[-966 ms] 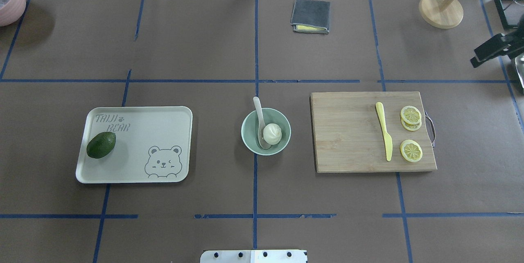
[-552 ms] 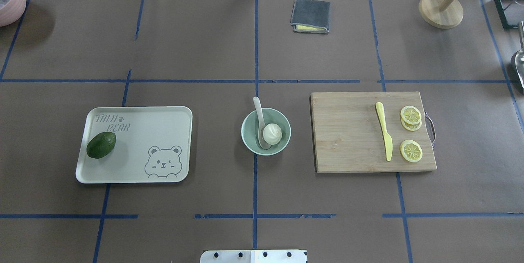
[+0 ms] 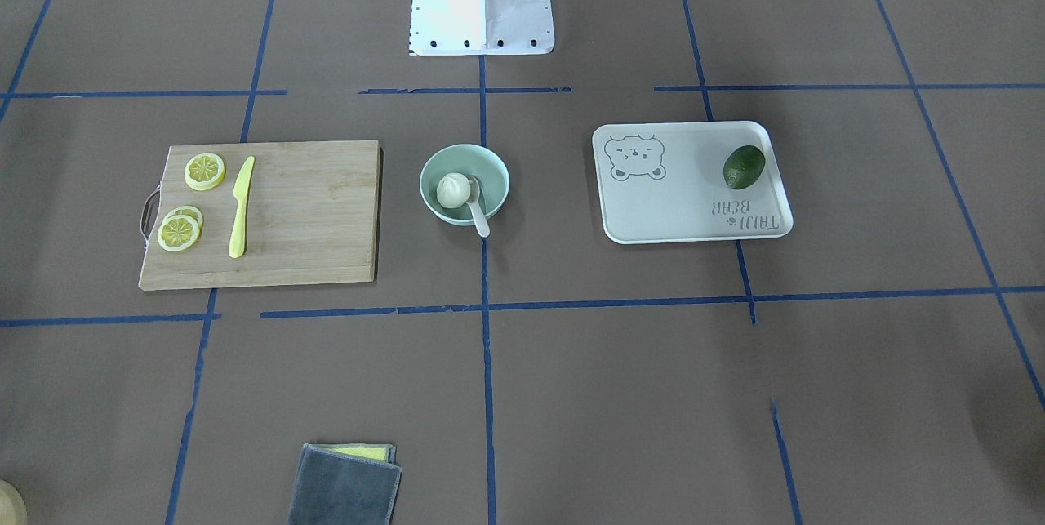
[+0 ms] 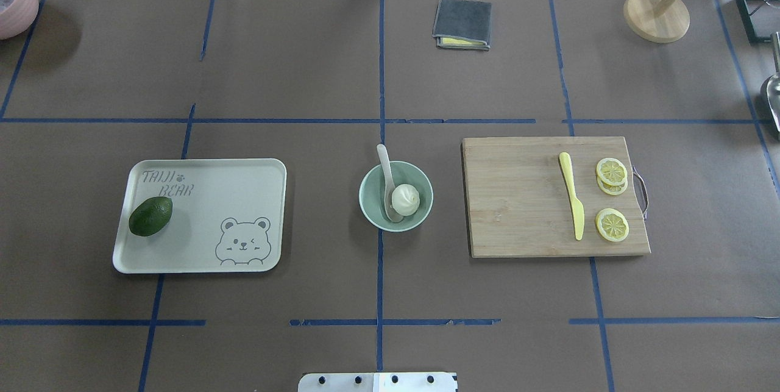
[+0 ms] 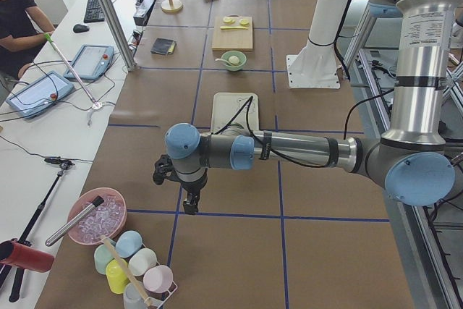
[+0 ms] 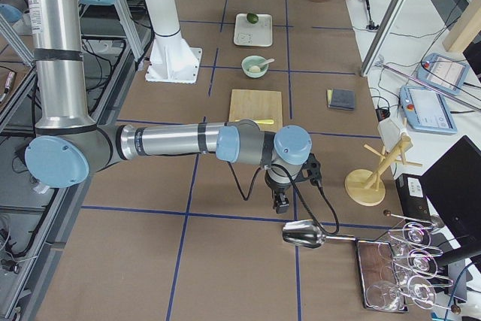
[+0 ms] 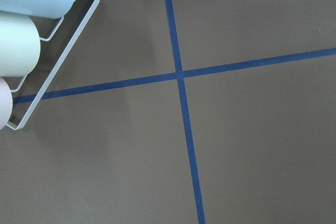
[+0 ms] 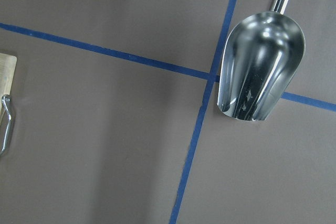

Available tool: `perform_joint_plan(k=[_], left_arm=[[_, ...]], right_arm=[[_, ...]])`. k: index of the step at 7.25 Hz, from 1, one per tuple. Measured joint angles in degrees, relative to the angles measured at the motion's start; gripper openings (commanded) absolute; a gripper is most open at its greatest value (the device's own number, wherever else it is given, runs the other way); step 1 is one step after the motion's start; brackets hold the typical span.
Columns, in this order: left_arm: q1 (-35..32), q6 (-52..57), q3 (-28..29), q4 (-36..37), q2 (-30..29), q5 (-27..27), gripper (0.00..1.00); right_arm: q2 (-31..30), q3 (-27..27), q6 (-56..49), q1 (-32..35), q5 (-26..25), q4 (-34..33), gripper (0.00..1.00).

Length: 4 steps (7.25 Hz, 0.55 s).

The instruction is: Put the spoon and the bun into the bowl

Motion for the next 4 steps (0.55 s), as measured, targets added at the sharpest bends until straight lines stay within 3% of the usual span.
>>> perform_joint_plan(k=[4], left_arm=[[0.0,0.0,-0.1,-0.2,0.1,0.0,1.00]], right_arm=[[-1.6,-3.7,6.2,0.5,-1.8,8.3,1.00]])
